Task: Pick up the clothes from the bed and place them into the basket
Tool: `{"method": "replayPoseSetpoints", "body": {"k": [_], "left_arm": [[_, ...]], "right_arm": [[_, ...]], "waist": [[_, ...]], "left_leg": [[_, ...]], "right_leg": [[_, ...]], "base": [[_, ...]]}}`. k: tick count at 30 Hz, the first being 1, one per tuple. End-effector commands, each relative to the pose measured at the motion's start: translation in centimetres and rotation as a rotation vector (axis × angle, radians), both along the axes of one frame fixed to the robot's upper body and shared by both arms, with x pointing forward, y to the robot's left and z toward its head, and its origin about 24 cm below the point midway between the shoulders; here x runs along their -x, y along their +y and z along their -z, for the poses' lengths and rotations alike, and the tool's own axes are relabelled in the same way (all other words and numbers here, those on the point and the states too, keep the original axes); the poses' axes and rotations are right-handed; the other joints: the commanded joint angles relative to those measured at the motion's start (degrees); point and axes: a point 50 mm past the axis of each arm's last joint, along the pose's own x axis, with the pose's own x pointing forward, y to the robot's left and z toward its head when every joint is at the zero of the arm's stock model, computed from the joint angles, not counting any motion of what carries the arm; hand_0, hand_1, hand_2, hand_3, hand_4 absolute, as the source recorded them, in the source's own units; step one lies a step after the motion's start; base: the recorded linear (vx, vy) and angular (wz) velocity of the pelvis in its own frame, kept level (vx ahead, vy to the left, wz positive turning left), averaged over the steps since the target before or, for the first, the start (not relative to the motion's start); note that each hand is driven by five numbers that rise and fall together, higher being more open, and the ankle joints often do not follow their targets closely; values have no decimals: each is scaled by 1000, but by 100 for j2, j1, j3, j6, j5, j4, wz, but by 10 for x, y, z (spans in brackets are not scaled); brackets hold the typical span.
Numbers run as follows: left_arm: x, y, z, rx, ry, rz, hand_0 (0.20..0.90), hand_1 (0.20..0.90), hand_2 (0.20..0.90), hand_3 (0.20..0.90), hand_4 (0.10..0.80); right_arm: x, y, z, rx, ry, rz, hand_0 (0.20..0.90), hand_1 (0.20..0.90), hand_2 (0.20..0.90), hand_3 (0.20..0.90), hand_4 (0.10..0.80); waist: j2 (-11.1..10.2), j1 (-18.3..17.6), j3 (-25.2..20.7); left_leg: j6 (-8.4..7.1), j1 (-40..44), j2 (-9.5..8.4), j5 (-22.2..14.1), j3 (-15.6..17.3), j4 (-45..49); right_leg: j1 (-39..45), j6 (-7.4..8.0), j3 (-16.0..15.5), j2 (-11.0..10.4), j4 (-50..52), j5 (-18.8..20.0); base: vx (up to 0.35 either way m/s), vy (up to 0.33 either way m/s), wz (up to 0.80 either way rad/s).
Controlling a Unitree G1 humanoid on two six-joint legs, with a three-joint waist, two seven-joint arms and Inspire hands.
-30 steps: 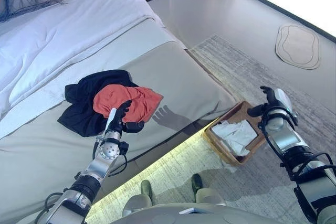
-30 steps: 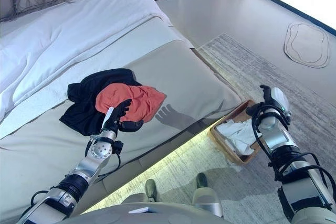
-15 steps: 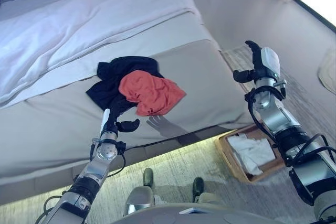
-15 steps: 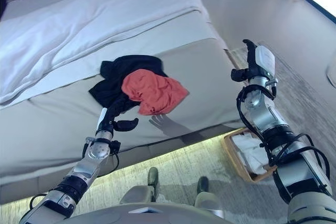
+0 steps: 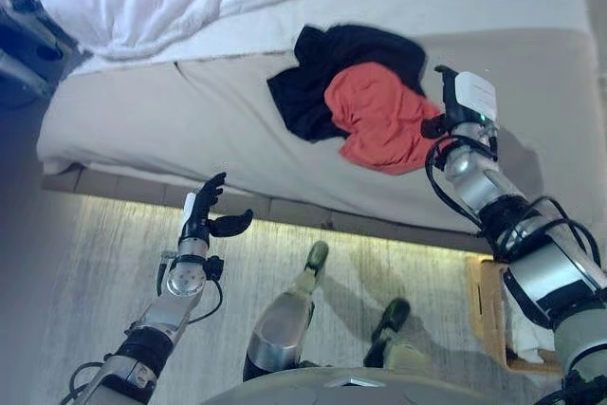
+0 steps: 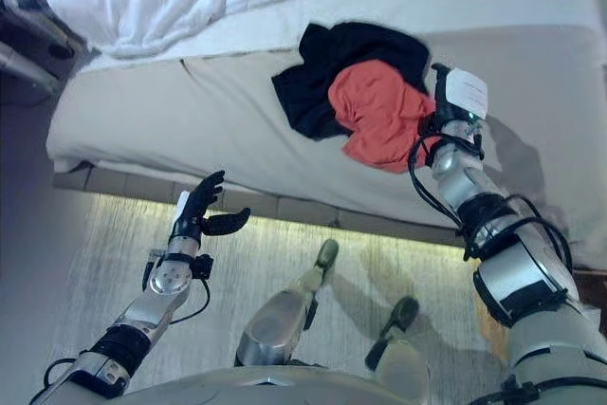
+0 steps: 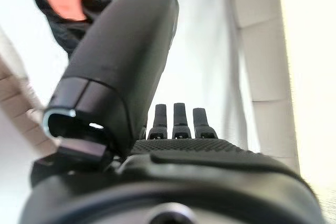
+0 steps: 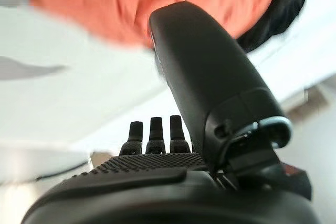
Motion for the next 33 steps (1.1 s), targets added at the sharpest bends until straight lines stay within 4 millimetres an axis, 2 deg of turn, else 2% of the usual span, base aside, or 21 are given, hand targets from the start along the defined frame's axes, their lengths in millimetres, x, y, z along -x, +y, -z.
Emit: {"method": "replayPoseSetpoints", "body": {"k": [1, 2, 4, 7, 11, 14, 17, 21, 26, 27, 28, 29, 33], "left_arm": [[-32, -13, -69, 19, -336, 98, 900, 900, 900, 900, 800], [-33, -15, -76, 38, -371, 98, 900, 900, 900, 900, 800], [-33, -16, -83, 52, -407, 95, 900, 900, 900, 900, 800], [-31, -18, -88, 65, -431, 91, 900, 900, 900, 900, 800], [-30, -20, -88, 75, -439, 91, 900, 900, 900, 900, 800], [-29, -25, -95, 103, -486, 96, 900, 900, 900, 900, 800], [-24, -29, -103, 134, -535, 104, 900, 900, 900, 900, 800], [-18, -27, -99, 141, -532, 104, 900, 900, 900, 900, 800], [-15, -24, -100, 160, -552, 102, 900, 900, 900, 900, 800], [-15, -24, -101, 164, -556, 102, 900, 900, 900, 900, 800], [-15, -25, -102, 169, -562, 105, 900, 900, 900, 900, 800], [-14, -25, -104, 170, -567, 111, 900, 900, 900, 900, 800], [-16, -26, -105, 162, -565, 127, 900, 900, 900, 900, 800]], "right_arm": [[-19, 29, -89, 109, -250, -90, 900, 900, 900, 900, 800], [-20, 32, -92, 124, -254, -87, 900, 900, 900, 900, 800], [-21, 34, -89, 136, -247, -80, 900, 900, 900, 900, 800], [-22, 34, -78, 141, -224, -74, 900, 900, 900, 900, 800], [-23, 38, -76, 177, -198, -73, 900, 900, 900, 900, 800], [-26, 35, -84, 211, -178, -46, 900, 900, 900, 900, 800], [-28, 28, -93, 235, -165, -12, 900, 900, 900, 900, 800], [-29, 21, -108, 231, -161, 26, 900, 900, 900, 900, 800], [-30, 16, -114, 264, -110, 90, 900, 900, 900, 900, 800], [-30, 15, -114, 272, -102, 100, 660, 660, 660, 620, 520], [-30, 13, -115, 289, -87, 115, 578, 578, 578, 524, 424], [-30, 10, -116, 297, -65, 136, 300, 300, 300, 200, 100], [-29, 6, -118, 277, -67, 158, 300, 300, 300, 200, 100]], "waist": [[-288, 119, 343], [-236, 152, 516], [-222, 193, 693], [-219, 235, 695], [-208, 271, 695], [-167, 331, 695], [-111, 410, 695], [-55, 502, 695], [-21, 555, 695], [-24, 558, 695], [-25, 562, 695], [-26, 566, 695], [-58, 548, 695]], "left_leg": [[206, 39, -150, -836, 33, 655], [260, -160, -280, -941, 39, 1035], [312, -340, -411, -1195, 58, 1469], [407, -803, -526, -1386, 61, 1976], [490, -1213, -587, -1491, 44, 2306], [523, -1640, -643, -1546, 64, 2554], [565, -2091, -717, -1635, 37, 2872], [621, -2592, -779, -1792, 73, 3352], [691, -2966, -822, -1943, 87, 3771], [694, -3001, -827, -1953, 95, 3805], [702, -3050, -829, -1975, 108, 3867], [711, -3088, -831, -1994, 118, 3925], [715, -2996, -795, -2017, 148, 3941]], "right_leg": [[-316, -257, 142, -759, 1318, -476], [-466, -269, 180, -884, 1634, -530], [-629, -248, 310, -996, 2074, -754], [-1010, -250, 404, -1061, 2493, -833], [-1408, -234, 521, -1040, 2801, -898], [-1788, -234, 590, -983, 3018, -962], [-2273, -267, 651, -957, 3402, -1043], [-2782, -347, 674, -929, 3983, -1201], [-3194, -405, 744, -901, 4439, -1332], [-3223, -408, 750, -890, 4465, -1346], [-3272, -419, 751, -882, 4514, -1367], [-3310, -431, 751, -873, 4559, -1378], [-3230, -442, 755, -851, 4564, -1405]], "base": [[-28, 84, 17], [29, 40, 19], [26, 26, 12], [-1, 28, 23], [-14, 17, 0], [-67, 23, -7], [-70, 40, -3], [-57, 39, 5], [-54, 20, 0], [-59, 2, 2], [-70, -3, 2], [-76, -8, -2], [-46, -17, -5]]}}
